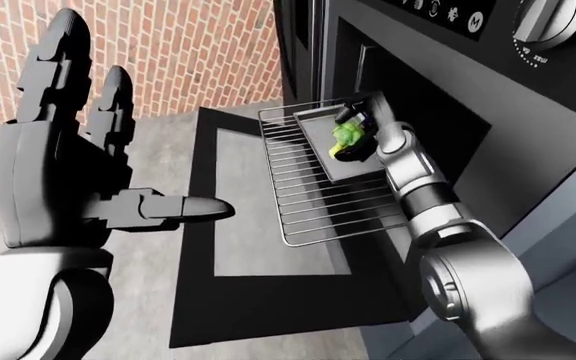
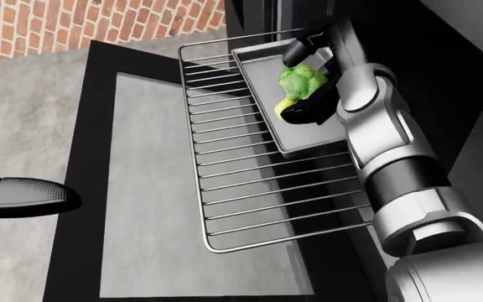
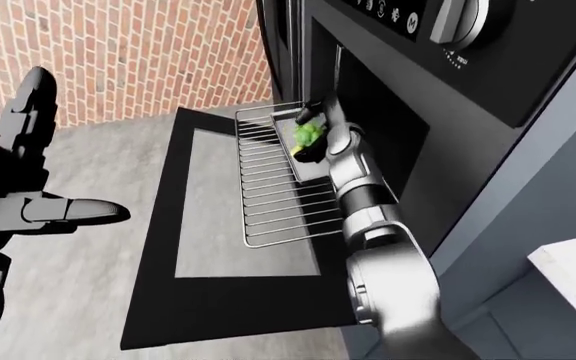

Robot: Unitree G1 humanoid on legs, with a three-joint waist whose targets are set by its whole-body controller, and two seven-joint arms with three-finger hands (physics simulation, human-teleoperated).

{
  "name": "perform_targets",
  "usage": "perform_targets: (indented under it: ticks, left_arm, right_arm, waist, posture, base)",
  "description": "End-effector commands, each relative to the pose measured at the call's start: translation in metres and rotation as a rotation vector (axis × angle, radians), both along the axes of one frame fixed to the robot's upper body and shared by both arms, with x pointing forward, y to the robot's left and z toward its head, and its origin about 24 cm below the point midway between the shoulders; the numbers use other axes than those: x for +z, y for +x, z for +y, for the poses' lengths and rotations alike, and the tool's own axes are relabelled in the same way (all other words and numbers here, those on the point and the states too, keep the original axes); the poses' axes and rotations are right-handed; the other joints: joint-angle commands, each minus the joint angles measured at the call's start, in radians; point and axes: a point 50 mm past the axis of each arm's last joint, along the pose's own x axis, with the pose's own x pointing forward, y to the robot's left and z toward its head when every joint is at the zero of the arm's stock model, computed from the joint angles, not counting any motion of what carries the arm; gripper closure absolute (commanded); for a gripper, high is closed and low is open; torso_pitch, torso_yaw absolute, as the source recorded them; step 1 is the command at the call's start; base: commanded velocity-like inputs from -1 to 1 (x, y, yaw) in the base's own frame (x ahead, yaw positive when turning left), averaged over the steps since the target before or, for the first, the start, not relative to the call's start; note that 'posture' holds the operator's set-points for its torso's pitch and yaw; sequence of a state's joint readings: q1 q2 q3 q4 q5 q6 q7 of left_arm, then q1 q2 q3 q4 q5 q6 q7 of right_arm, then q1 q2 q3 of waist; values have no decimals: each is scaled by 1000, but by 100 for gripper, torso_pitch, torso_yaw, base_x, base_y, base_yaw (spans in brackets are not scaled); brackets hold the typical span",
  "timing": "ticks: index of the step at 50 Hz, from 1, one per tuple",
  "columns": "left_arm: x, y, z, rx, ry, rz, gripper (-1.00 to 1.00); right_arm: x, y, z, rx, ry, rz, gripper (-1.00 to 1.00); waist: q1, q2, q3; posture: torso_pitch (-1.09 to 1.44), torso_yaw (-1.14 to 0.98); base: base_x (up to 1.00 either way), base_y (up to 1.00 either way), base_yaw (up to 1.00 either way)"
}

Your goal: Place the broccoli on the rack of the oven.

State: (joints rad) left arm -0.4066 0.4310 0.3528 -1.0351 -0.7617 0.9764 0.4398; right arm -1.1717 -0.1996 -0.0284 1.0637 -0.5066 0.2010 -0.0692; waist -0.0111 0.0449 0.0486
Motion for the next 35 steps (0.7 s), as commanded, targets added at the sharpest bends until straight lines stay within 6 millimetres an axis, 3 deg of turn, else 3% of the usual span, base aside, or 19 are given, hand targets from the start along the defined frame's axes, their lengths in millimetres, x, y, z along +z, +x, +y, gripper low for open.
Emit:
perform_targets:
  ticks: [1,22,35]
  left_arm:
    - [8,-4,1,8,1,-62,-100]
    - [8,-6,3,-5,2,-92,-100]
    - [15,-11,2,-13,7,-125,-100]
  right_arm:
    - [38,2,5,19,-2,-155,100]
    - [41,4,3,-62,-87,-249,100]
    - [48,4,3,-70,-103,-280,100]
  waist:
    - [0,0,-30]
    - [4,-3,-32]
    - [4,-2,-3]
  posture:
    - [0,0]
    - [0,0]
    - [6,0]
  base:
    - [0,0,0]
    - [0,0,0]
    - [0,0,0]
